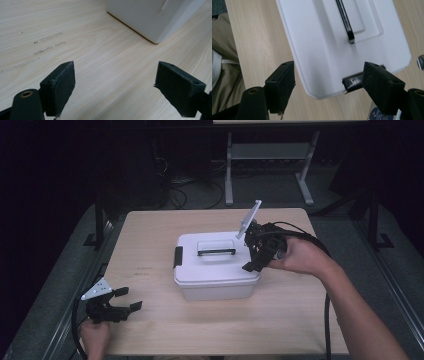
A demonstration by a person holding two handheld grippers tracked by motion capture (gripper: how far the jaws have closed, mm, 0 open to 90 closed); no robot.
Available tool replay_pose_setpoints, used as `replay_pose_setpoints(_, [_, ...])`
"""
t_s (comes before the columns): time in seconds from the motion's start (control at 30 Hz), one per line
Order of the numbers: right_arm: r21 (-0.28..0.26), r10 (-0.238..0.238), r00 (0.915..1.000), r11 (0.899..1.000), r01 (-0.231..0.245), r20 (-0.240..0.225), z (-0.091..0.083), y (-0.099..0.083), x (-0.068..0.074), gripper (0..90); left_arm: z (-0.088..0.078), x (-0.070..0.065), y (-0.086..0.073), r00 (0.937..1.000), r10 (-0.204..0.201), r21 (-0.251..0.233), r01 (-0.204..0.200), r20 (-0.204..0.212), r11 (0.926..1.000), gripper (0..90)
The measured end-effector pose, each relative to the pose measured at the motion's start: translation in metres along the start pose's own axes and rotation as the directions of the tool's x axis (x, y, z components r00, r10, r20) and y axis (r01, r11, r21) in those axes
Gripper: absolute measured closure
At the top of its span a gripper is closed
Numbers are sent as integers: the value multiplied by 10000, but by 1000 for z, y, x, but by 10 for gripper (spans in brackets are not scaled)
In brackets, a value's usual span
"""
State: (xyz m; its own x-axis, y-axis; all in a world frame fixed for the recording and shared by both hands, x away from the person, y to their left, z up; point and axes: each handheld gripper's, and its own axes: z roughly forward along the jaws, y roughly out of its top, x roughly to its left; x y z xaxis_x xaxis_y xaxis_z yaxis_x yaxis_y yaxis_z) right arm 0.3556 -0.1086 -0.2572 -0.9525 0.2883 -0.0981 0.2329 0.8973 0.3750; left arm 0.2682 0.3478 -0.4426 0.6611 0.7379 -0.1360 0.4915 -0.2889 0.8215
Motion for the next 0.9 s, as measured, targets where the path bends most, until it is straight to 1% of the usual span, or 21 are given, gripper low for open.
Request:
replay_pose_setpoints(0.1, [45, -152, 9999, 9999, 152, -5, 1, 7, -2, 260, 0, 0, 0, 10000, -3, -3, 3, 12, 10000, 156])
replay_pose_setpoints(0.13, [45, -152, 9999, 9999, 152, -5, 1, 7, -2, 260, 0, 0, 0, 10000, -3, -3, 3, 12, 10000, 155])
replay_pose_setpoints(0.17, [147, -153, 9999, 9998, 153, 30, 2, 12, -3, 260, 0, 0, 0, 10000, -9, -5, 9, 17, 10000, 156])
replay_pose_setpoints(0.23, [182, -156, 9999, 9997, 156, 33, 2, 14, -3, 260, 0, 0, 0, 10000, -11, 4, 11, 20, 10000, 156])
replay_pose_setpoints(0.3, [244, -213, 9998, 9995, 211, 57, 4, 20, -4, 261, -1, 0, 0, 10000, 4, 12, -4, 37, 10000, 155])
replay_pose_setpoints(0.5, [313, -359, 9994, 9989, 359, -11, 9, 31, -5, 268, -1, 0, 0, 10000, -22, 0, 22, 40, 10000, 155])
replay_pose_setpoints(0.6, [283, -452, 9990, 9986, 453, -64, 11, 36, -6, 278, -1, 0, 0, 10000, -8, 19, 7, 49, 10000, 155])
replay_pose_setpoints(0.77, [241, -480, 9988, 9985, 482, -88, 13, 44, -9, 293, 0, -1, 0, 10000, -24, 40, 23, 33, 10000, 155])
replay_pose_setpoints(0.87, [266, -583, 9983, 9979, 585, -87, 14, 46, -9, 296, 0, -1, 0, 10000, -23, 51, 23, 33, 10000, 156])
replay_pose_setpoints(0.9, [287, -621, 9980, 9976, 623, -73, 15, 50, -10, 302, 0, -1, 0, 10000, -28, 63, 28, 47, 10000, 155])
